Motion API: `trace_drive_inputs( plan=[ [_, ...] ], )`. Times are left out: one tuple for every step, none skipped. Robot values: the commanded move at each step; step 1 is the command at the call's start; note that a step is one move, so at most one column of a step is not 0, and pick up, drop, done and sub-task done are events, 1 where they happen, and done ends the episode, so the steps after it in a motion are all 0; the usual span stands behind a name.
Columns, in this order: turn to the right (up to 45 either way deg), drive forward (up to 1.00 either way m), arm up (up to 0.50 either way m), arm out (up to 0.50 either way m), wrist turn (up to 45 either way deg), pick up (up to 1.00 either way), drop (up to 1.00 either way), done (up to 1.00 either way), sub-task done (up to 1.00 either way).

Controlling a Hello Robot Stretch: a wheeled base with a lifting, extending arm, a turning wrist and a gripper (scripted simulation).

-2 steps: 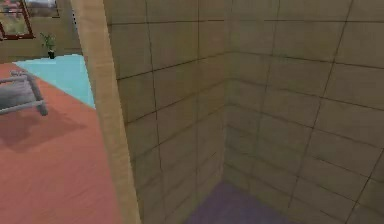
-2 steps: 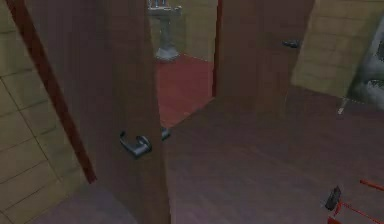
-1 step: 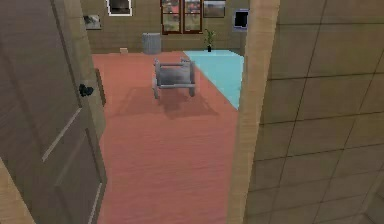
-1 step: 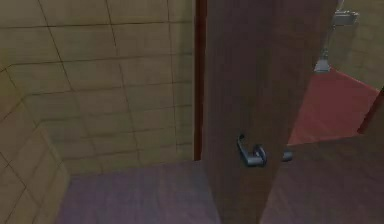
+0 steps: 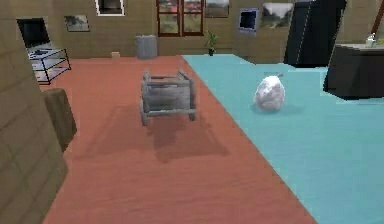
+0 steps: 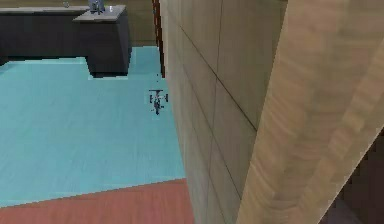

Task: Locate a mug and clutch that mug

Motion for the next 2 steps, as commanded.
trace_drive_inputs(
  plan=[
    [-9.0,0.00,0.00,0.00,0.0,0.00,0.00,0.00,0.00],
    [0.0,0.15,0.00,0.00,0.0,0.00,0.00,0.00,0.00]
  ],
)
